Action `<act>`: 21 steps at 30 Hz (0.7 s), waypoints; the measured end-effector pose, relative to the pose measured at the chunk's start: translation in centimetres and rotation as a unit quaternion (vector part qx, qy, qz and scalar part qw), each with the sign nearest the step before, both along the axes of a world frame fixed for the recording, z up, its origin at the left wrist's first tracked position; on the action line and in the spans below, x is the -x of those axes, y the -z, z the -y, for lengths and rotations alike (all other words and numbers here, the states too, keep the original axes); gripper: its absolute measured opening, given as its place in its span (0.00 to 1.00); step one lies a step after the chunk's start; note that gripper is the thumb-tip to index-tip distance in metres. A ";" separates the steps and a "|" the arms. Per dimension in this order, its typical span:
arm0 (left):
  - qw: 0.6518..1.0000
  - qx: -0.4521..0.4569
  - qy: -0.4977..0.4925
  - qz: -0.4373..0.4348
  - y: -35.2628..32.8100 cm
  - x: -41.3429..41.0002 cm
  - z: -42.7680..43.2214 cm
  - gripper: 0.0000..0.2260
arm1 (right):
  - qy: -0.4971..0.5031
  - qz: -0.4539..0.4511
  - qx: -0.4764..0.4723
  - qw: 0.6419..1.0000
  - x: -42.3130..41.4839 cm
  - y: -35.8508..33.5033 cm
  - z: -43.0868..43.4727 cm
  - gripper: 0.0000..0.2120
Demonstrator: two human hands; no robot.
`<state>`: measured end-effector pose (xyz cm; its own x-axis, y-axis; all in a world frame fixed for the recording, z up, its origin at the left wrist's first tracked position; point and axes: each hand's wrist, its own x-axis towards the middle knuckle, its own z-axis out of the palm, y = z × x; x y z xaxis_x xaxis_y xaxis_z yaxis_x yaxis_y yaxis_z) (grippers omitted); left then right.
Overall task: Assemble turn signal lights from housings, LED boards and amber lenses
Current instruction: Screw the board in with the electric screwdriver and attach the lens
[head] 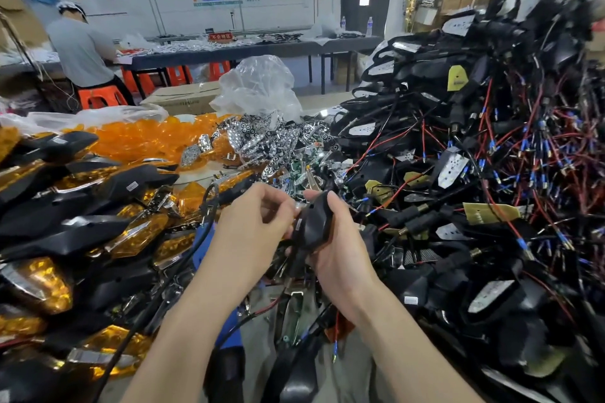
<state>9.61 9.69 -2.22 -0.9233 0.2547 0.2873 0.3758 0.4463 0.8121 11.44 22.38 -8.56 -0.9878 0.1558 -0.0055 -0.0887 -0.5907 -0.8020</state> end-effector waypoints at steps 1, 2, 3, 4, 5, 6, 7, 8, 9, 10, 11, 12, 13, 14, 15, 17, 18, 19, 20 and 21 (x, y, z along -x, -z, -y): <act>1.000 -0.002 0.005 0.001 0.1 0.2 -0.1 0.03 | 0.000 0.002 -0.004 1.000 0.0 0.1 -0.1 0.19; 1.000 -0.008 0.009 0.002 0.2 0.3 -0.1 0.03 | -0.002 0.002 -0.007 1.000 0.0 0.2 -0.1 0.19; 1.000 -0.016 0.013 0.005 0.3 0.5 -0.2 0.03 | -0.004 0.002 -0.010 1.000 0.1 0.3 -0.2 0.19; 1.000 -0.019 0.018 0.008 0.4 0.6 -0.2 0.04 | -0.004 0.003 -0.013 1.000 0.1 0.4 -0.2 0.18; 1.000 -0.016 0.026 0.008 0.4 0.7 -0.2 0.05 | -0.003 0.005 -0.015 1.000 0.2 0.4 -0.1 0.18; 0.999 -0.011 0.036 0.005 0.4 0.8 -0.3 0.08 | -0.003 0.005 -0.016 1.000 0.3 0.4 -0.2 0.19; 0.999 -0.010 0.045 0.001 0.4 0.9 -0.3 0.11 | -0.007 0.003 -0.015 1.000 0.3 0.4 -0.2 0.21; 0.999 -0.013 0.051 -0.003 0.4 1.0 -0.2 0.15 | -0.012 0.003 -0.015 1.000 0.3 0.4 -0.1 0.22; 0.998 -0.017 0.055 -0.007 0.3 1.1 -0.1 0.18 | -0.016 0.005 -0.015 1.000 0.4 0.4 0.0 0.22; 0.998 -0.018 0.059 -0.012 0.2 1.1 -0.1 0.21 | -0.018 0.010 -0.014 1.000 0.4 0.4 -0.1 0.23; 0.998 -0.015 0.066 -0.018 0.1 1.1 0.0 0.24 | -0.019 0.016 -0.014 1.000 0.5 0.4 -0.1 0.23; 0.997 -0.012 0.074 -0.025 0.0 1.1 0.0 0.25 | -0.017 0.020 -0.015 1.000 0.6 0.6 -0.1 0.23; 0.996 -0.011 0.082 -0.030 0.0 1.0 0.1 0.25 | -0.014 0.023 -0.018 0.999 0.6 0.7 -0.1 0.23; 0.995 -0.011 0.088 -0.034 0.0 1.0 0.1 0.24 | -0.012 0.025 -0.022 0.999 0.7 0.8 -0.1 0.22; 0.995 -0.012 0.091 -0.040 -0.1 1.0 0.2 0.22 | -0.011 0.025 -0.029 0.999 0.8 0.9 -0.1 0.22; 0.994 -0.009 0.093 -0.052 -0.2 1.0 0.3 0.19 | -0.005 0.021 -0.037 0.999 0.8 1.0 -0.1 0.22; 0.994 -0.004 0.094 -0.058 -0.3 1.0 0.4 0.18 | -0.001 0.018 -0.036 0.999 0.8 1.0 -0.1 0.22; 0.994 0.003 0.093 -0.063 -0.3 1.1 0.5 0.16 | 0.003 0.017 -0.035 0.999 0.8 1.0 -0.1 0.22; 0.993 0.008 0.092 -0.067 -0.3 1.1 0.5 0.15 | 0.007 0.017 -0.035 0.999 0.7 0.9 -0.1 0.22; 0.994 0.008 0.091 -0.066 -0.3 1.0 0.5 0.13 | 0.007 0.018 -0.037 0.999 0.7 0.7 0.0 0.23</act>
<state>8.56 9.24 -1.95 -0.8157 0.4205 0.3973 0.5548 0.3739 0.7433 10.75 22.36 -9.31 -0.9848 0.1715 -0.0292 -0.0668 -0.5278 -0.8468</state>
